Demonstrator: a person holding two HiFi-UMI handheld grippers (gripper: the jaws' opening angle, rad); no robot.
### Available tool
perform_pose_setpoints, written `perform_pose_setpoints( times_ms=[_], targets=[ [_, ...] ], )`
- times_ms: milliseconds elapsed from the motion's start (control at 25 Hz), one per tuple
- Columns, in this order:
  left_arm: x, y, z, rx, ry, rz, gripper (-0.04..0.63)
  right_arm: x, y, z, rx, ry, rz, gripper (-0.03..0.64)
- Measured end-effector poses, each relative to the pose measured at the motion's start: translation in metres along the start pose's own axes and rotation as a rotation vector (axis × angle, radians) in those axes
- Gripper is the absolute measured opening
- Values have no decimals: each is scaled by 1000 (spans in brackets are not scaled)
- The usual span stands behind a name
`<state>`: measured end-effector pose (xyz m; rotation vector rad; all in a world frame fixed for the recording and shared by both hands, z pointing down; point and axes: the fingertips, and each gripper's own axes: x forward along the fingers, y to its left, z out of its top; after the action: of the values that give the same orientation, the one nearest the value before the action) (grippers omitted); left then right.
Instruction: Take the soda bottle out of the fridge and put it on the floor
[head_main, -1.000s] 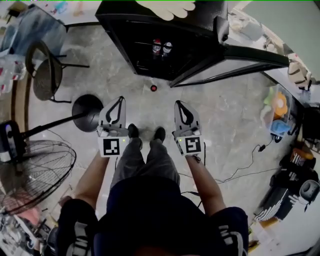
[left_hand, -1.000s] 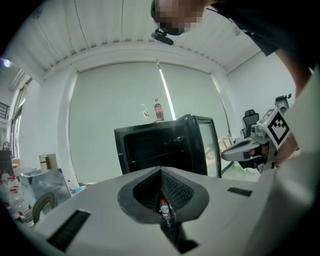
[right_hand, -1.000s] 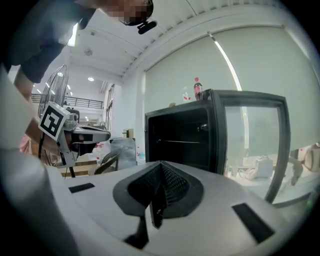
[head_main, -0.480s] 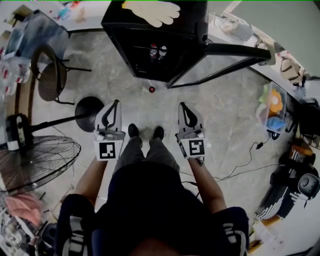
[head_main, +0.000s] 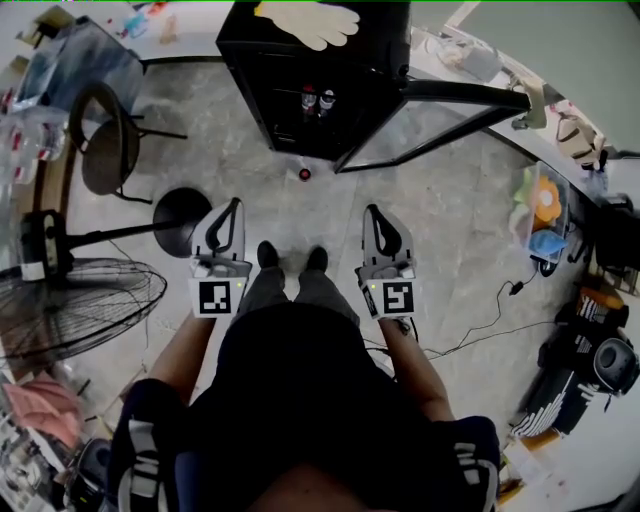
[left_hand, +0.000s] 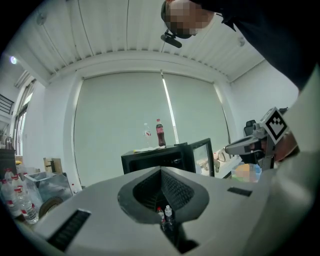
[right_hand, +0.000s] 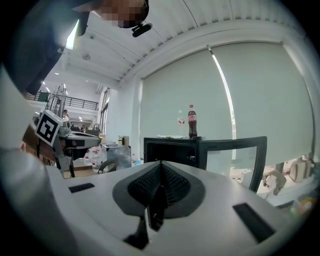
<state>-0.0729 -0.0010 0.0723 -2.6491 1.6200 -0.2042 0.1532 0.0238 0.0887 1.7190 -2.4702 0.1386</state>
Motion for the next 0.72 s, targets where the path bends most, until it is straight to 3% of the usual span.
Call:
perform_pose_setpoints(
  times_ms=[520, 720],
  targets=[
    [-27, 8, 18, -8, -27, 23, 23, -20, 7, 17, -40, 39, -49, 18],
    [-31, 13, 17, -6, -19, 31, 23, -17, 7, 27, -42, 4, -62, 18]
  ],
)
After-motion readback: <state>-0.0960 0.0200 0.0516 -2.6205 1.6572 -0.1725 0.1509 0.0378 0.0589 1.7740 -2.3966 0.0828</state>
